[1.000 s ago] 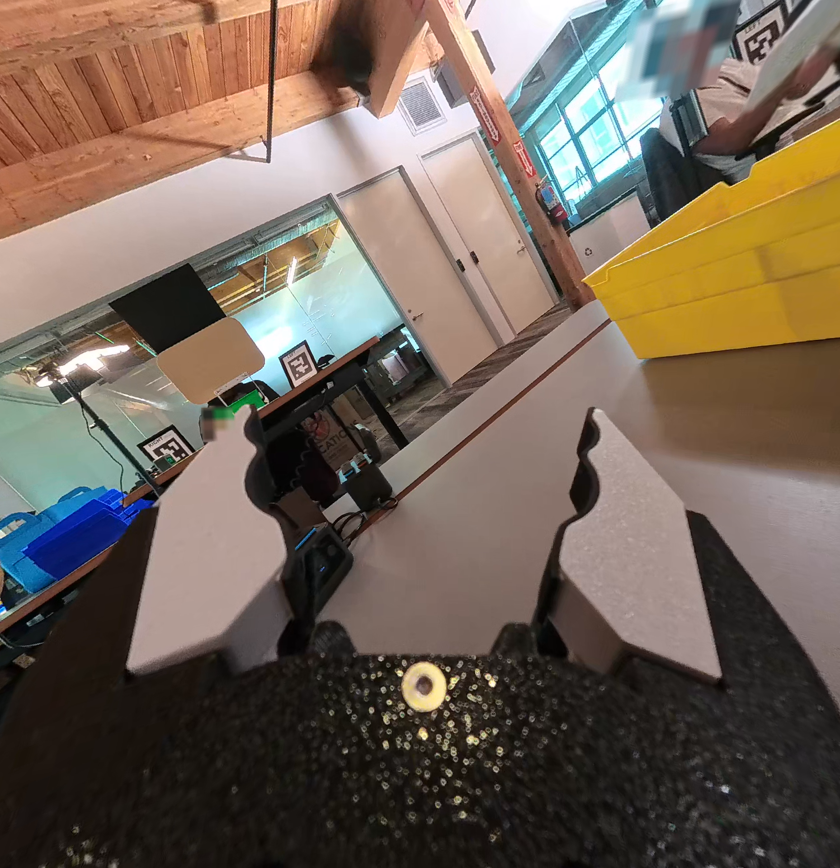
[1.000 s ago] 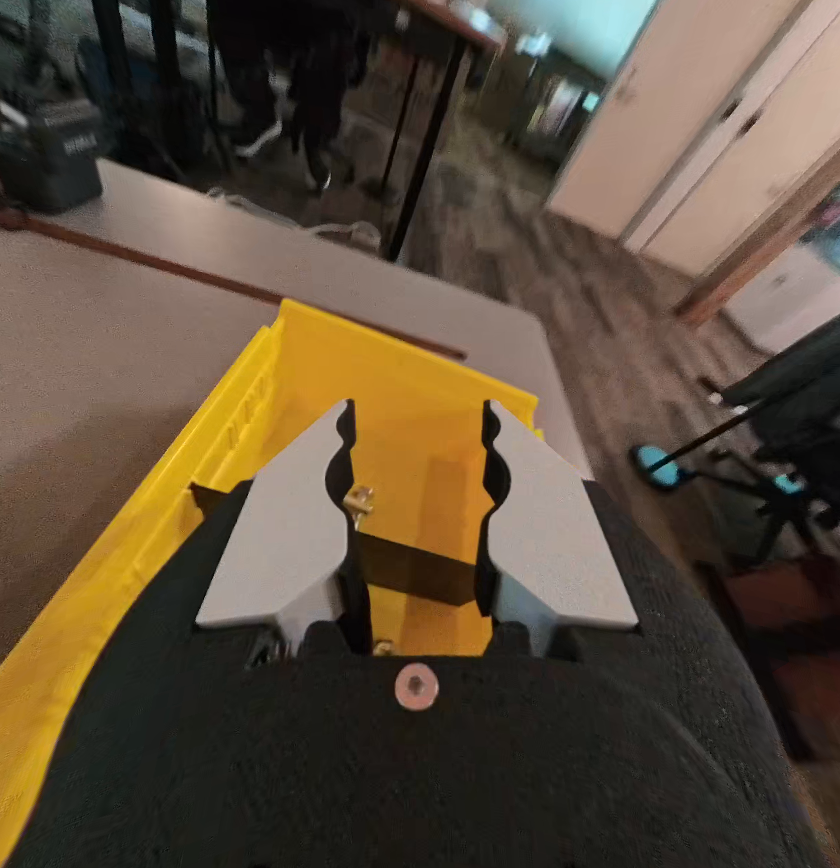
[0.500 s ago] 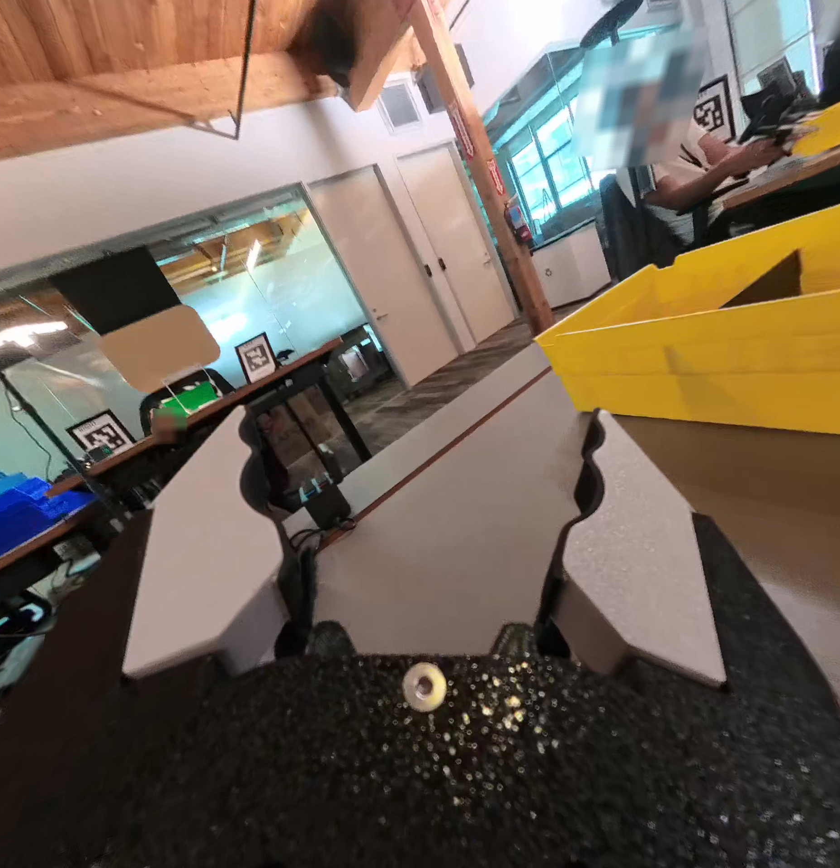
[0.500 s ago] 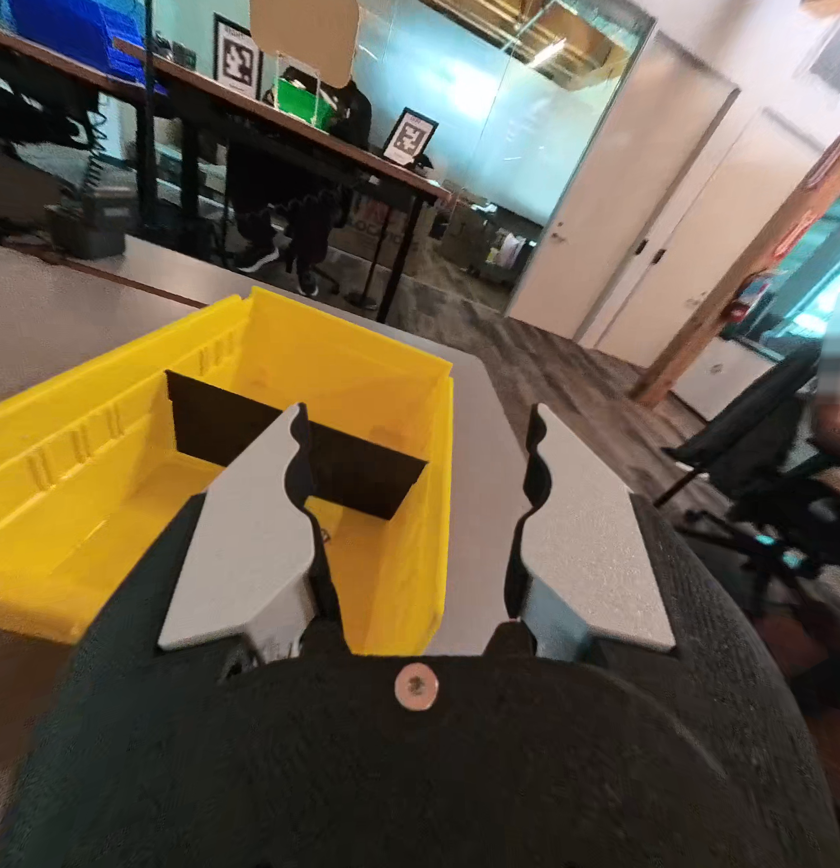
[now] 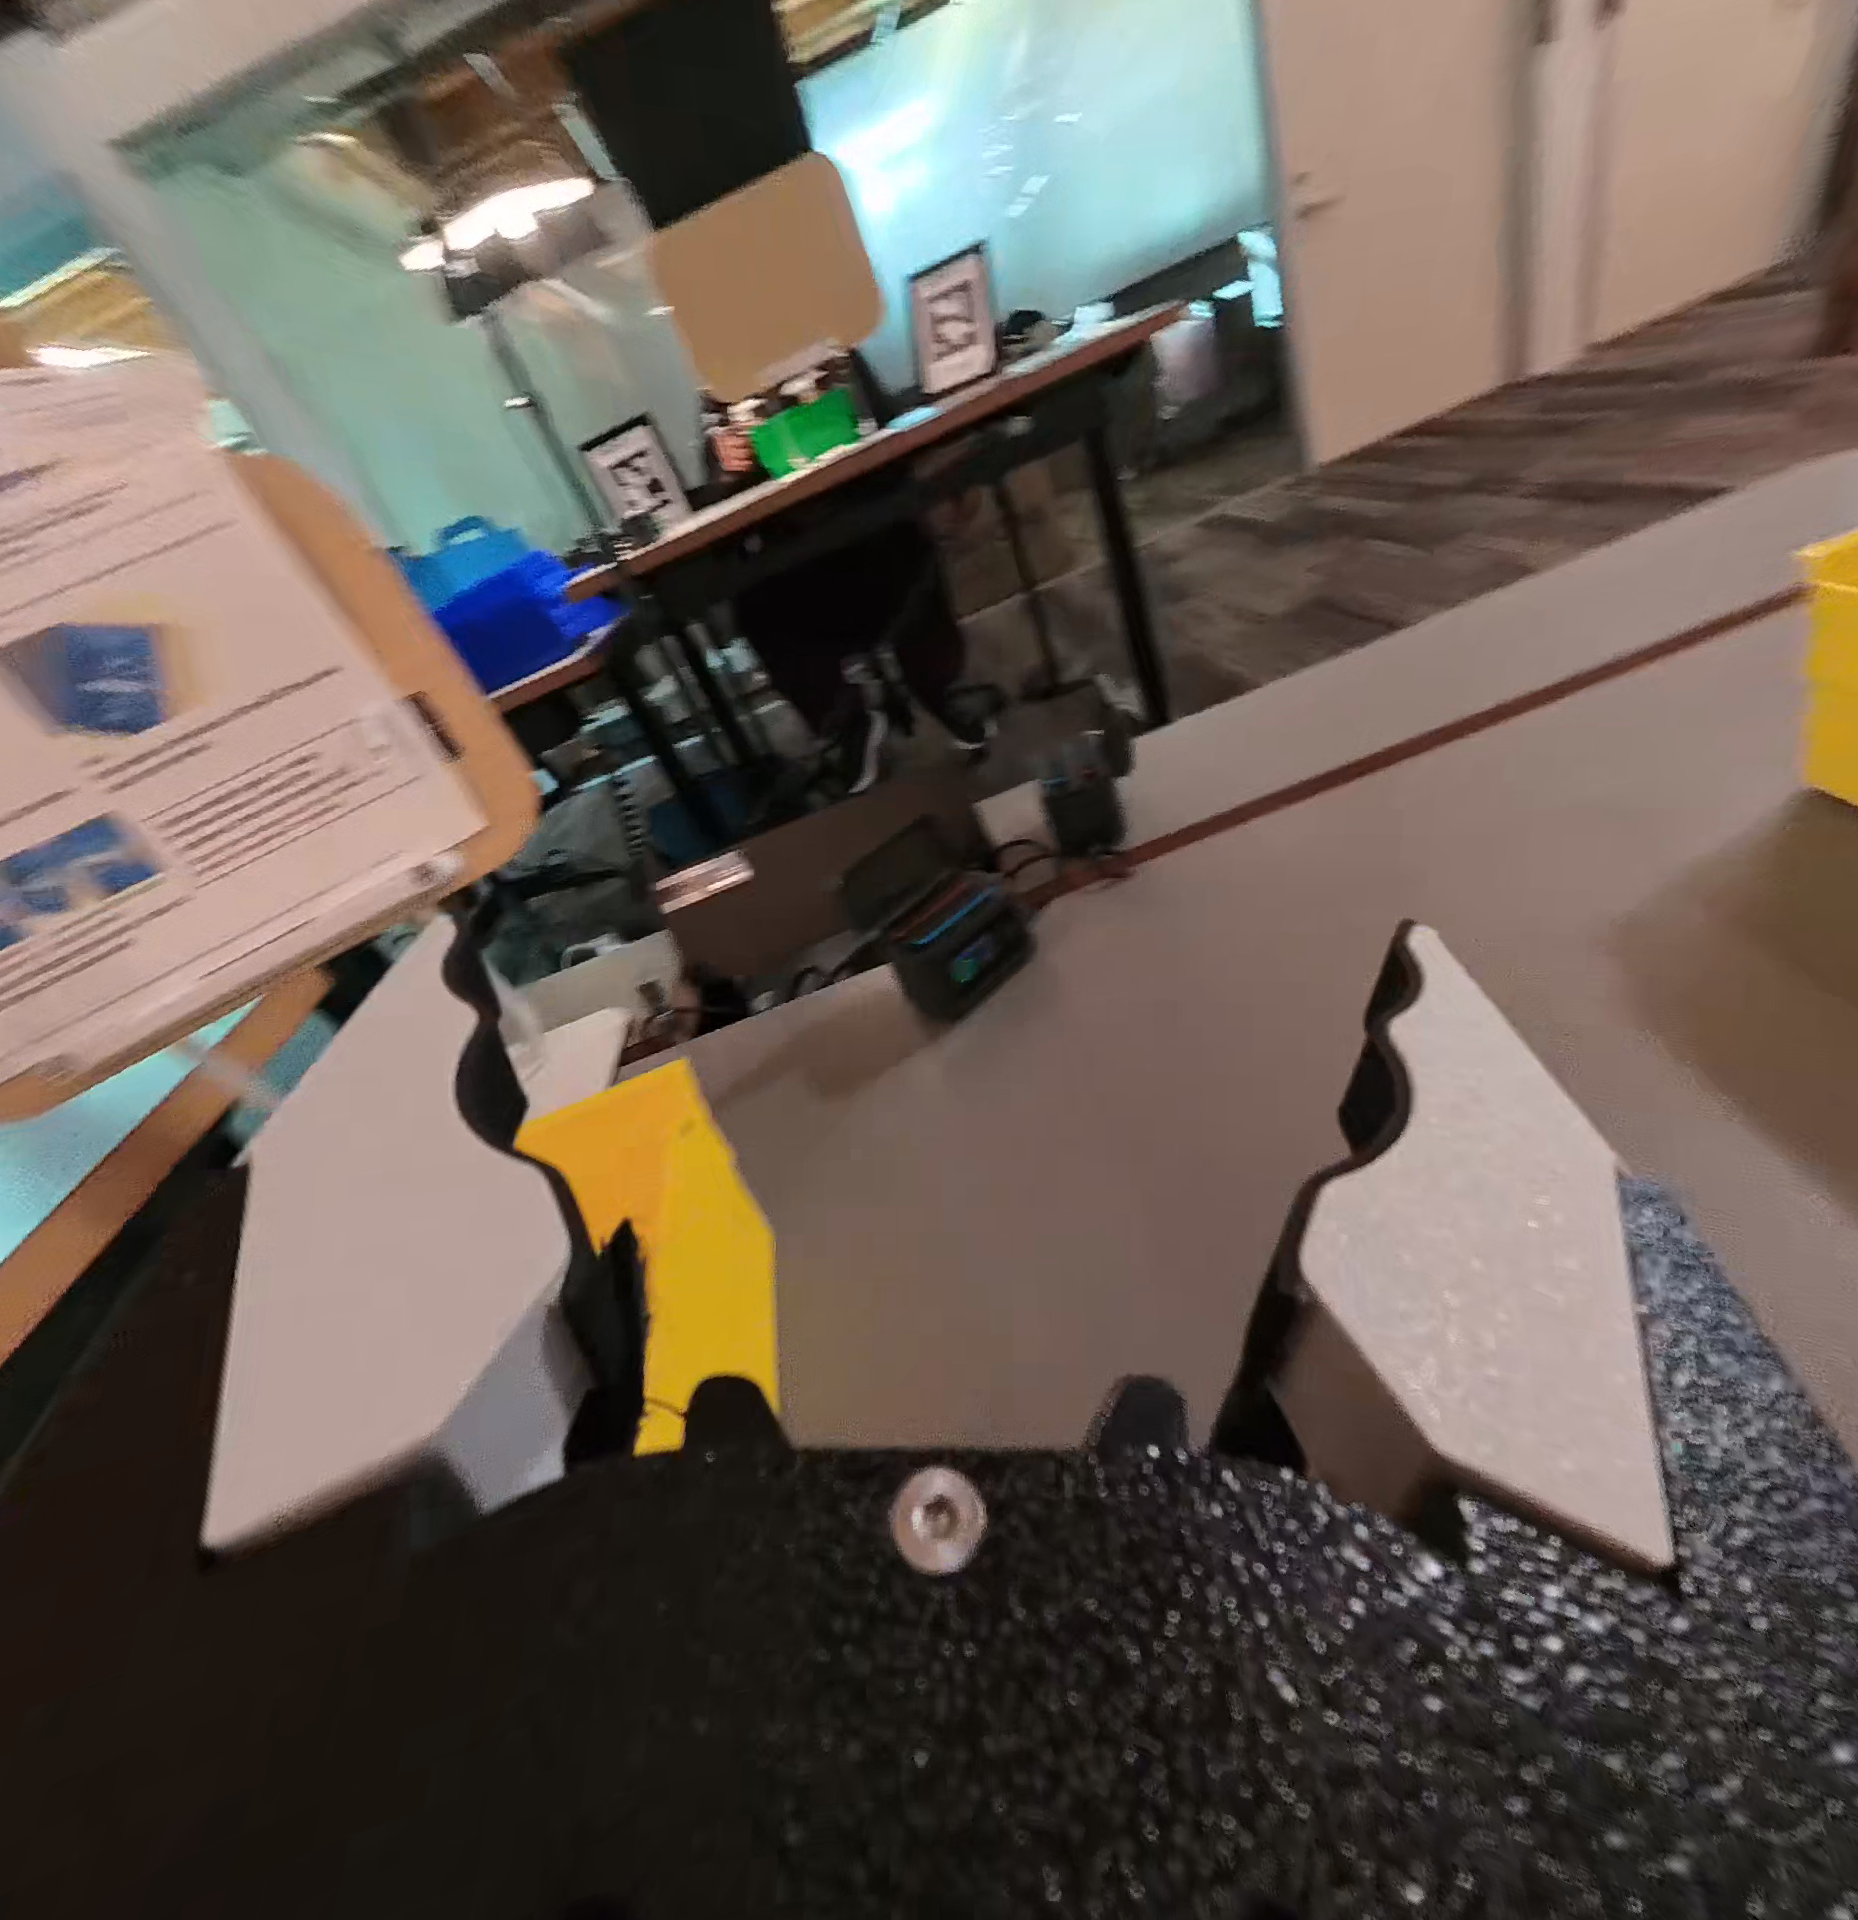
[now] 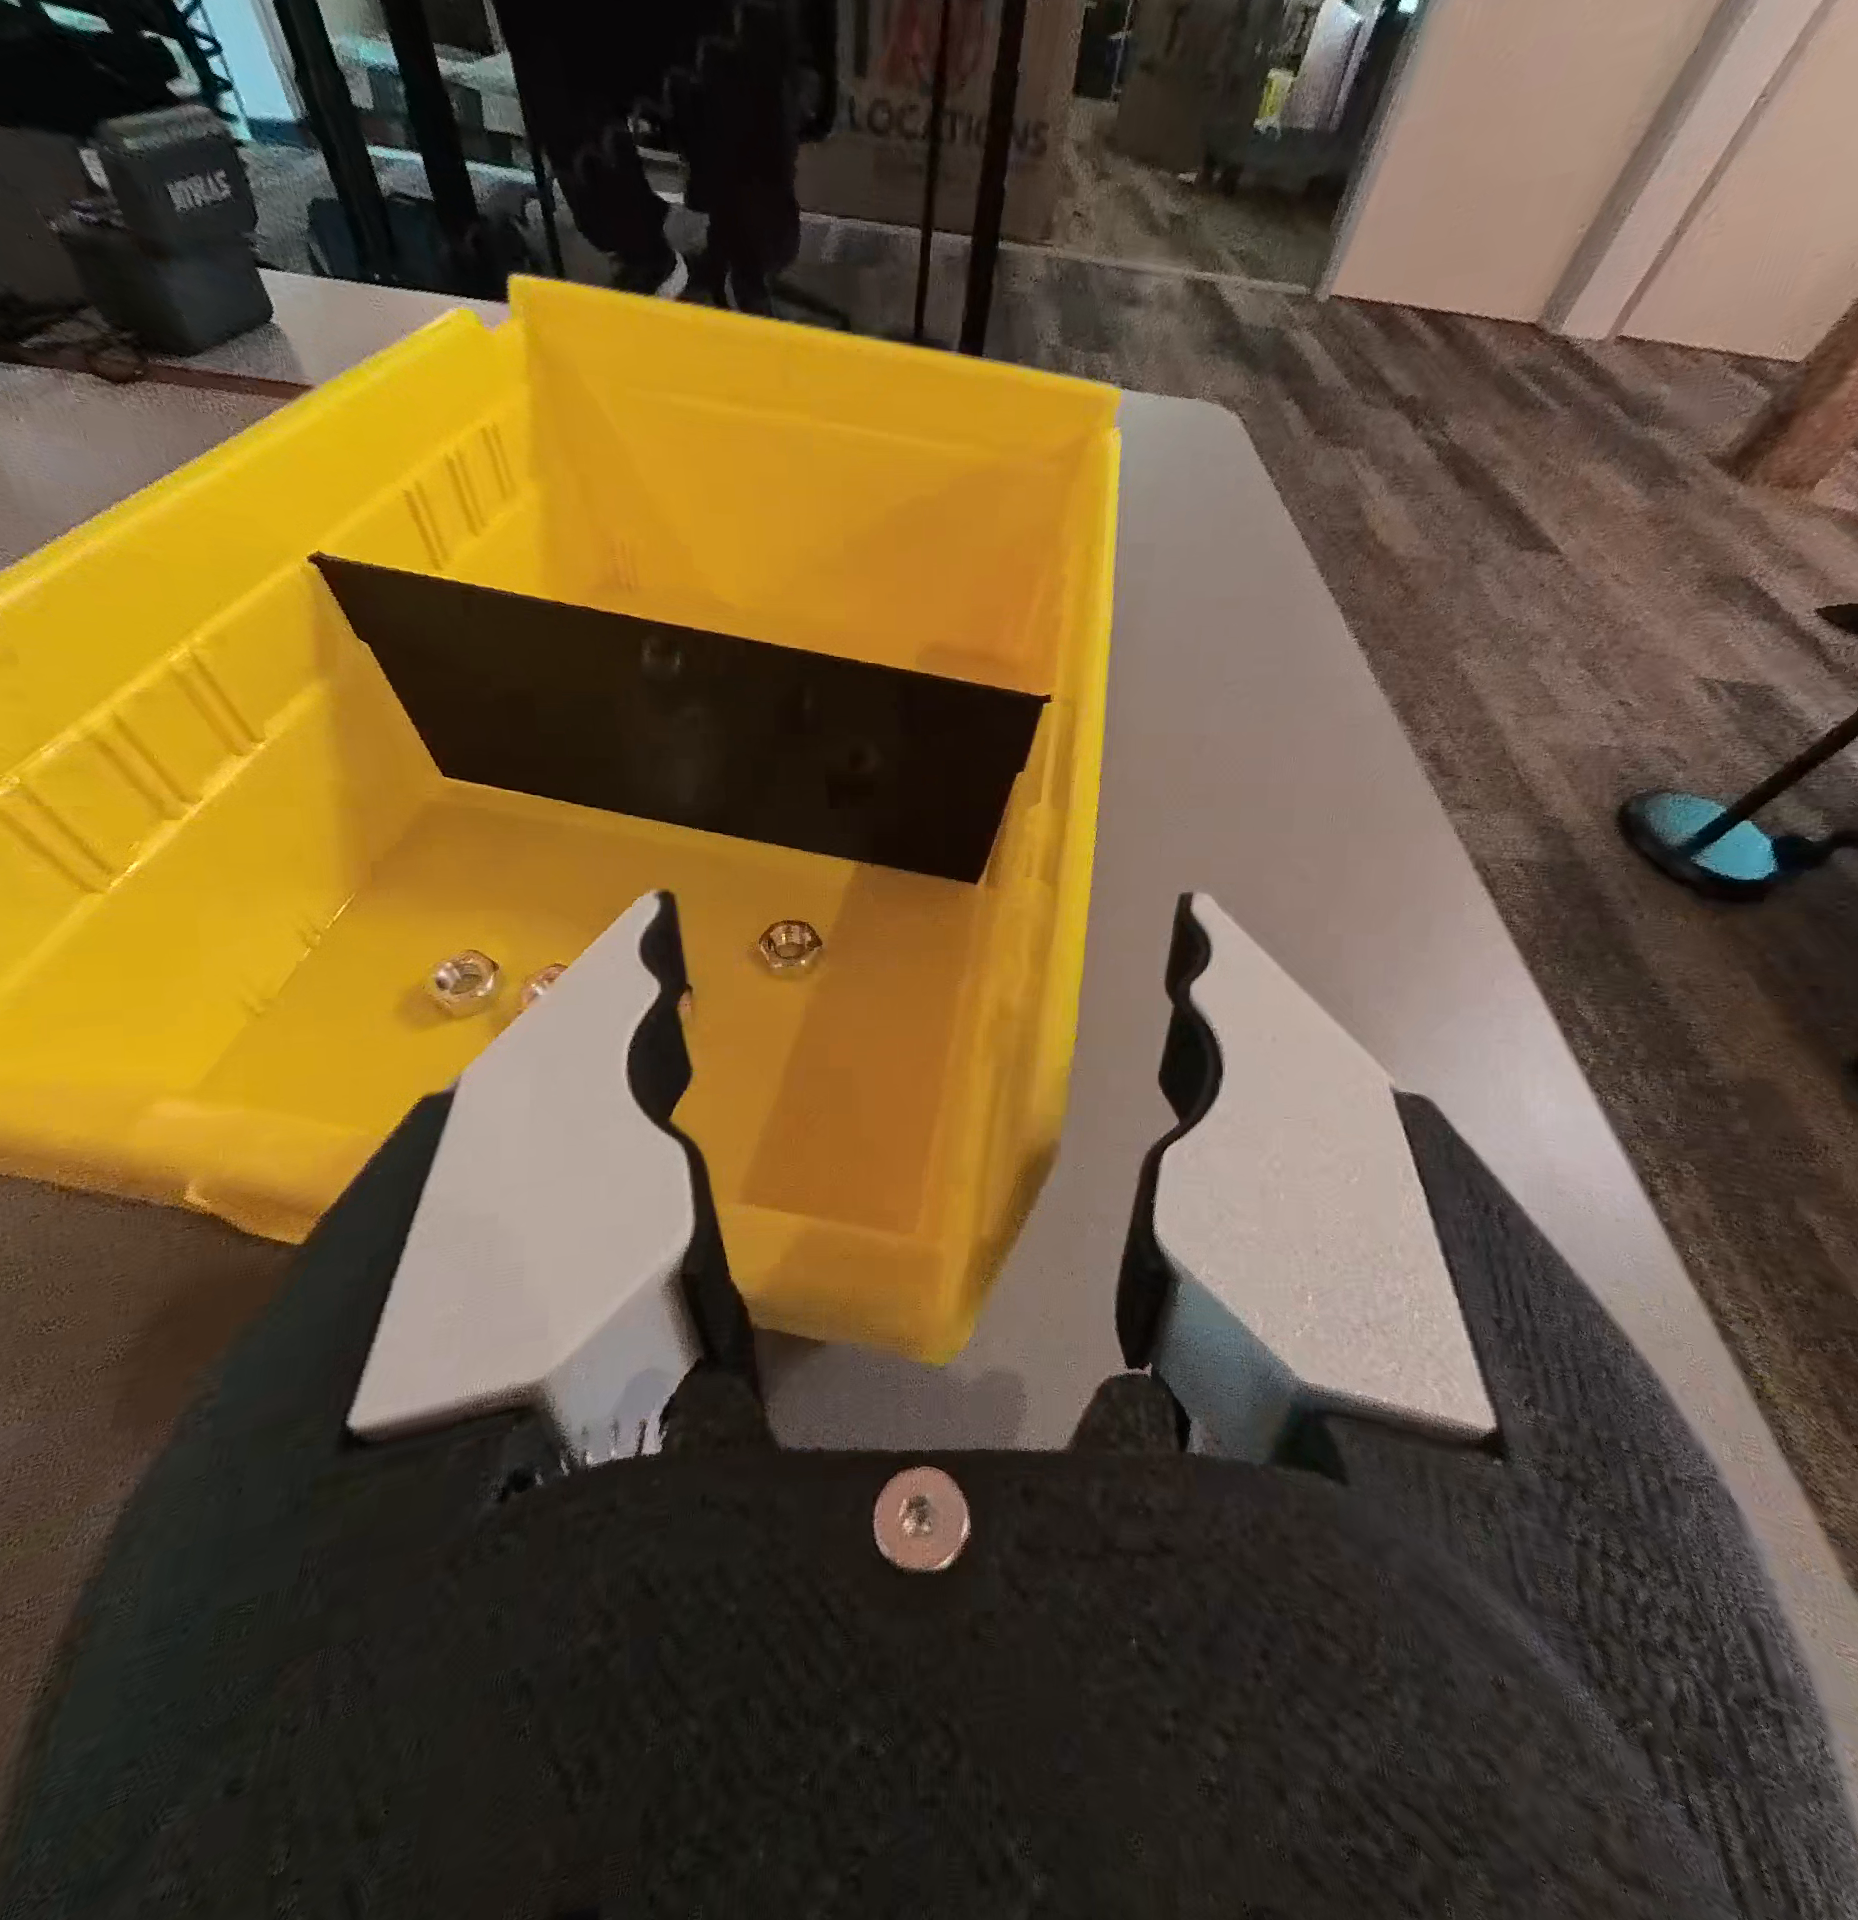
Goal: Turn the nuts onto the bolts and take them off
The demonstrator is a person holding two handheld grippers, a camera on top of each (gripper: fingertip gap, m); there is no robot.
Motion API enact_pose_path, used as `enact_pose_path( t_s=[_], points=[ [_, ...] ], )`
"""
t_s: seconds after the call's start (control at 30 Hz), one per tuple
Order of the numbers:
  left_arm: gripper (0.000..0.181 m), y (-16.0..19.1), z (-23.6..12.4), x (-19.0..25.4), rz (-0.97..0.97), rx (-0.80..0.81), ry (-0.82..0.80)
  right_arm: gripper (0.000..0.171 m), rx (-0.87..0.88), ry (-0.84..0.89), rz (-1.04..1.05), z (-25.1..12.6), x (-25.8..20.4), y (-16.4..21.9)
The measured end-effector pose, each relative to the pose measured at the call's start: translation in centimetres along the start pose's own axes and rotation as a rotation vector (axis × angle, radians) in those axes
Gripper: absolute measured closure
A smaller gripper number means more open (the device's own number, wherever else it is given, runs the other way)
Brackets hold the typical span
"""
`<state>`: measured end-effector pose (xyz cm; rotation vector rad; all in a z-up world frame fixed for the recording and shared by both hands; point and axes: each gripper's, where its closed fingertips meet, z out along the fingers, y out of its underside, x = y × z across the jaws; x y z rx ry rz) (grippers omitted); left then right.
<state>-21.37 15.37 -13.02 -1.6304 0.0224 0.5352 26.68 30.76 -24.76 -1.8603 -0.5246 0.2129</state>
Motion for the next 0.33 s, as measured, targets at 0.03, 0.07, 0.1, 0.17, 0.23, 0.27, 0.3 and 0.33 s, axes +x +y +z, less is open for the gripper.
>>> enact_pose_path(
  t_s=[0.03,0.07,0.1,0.17,0.23,0.27,0.3,0.33],
  points=[
    [0.023,0.2,-0.6,-1.4,-0.011,0.000,-0.050,0.079,-0.009,-0.017,0.003,0.3,-0.3,0.2],
    [0.023,0.6,-1.2,-2.7,-0.015,-0.008,-0.101,0.079,-0.016,-0.026,0.008,0.6,-0.5,0.4],
    [0.023,1.2,-1.7,-4.0,-0.016,-0.034,-0.141,0.079,-0.022,-0.029,0.013,1.0,-0.7,0.5],
    [0.022,3.3,-2.4,-5.9,-0.024,-0.133,-0.188,0.083,-0.027,-0.035,0.035,1.6,-0.8,0.6],
    [0.023,6.4,-3.1,-7.2,-0.019,-0.289,-0.199,0.092,-0.031,-0.014,0.059,1.8,-0.3,0.5],
    [0.030,8.0,-3.4,-7.6,-0.021,-0.368,-0.196,0.095,-0.047,-0.006,0.057,1.9,-0.1,0.7],
    [0.044,9.2,-3.8,-8.1,-0.042,-0.415,-0.201,0.098,-0.059,-0.010,0.062,1.9,-0.1,0.7],
    [0.055,10.1,-4.0,-8.2,-0.073,-0.436,-0.187,0.102,-0.073,-0.011,0.058,1.9,0.0,0.8]
  ],
)
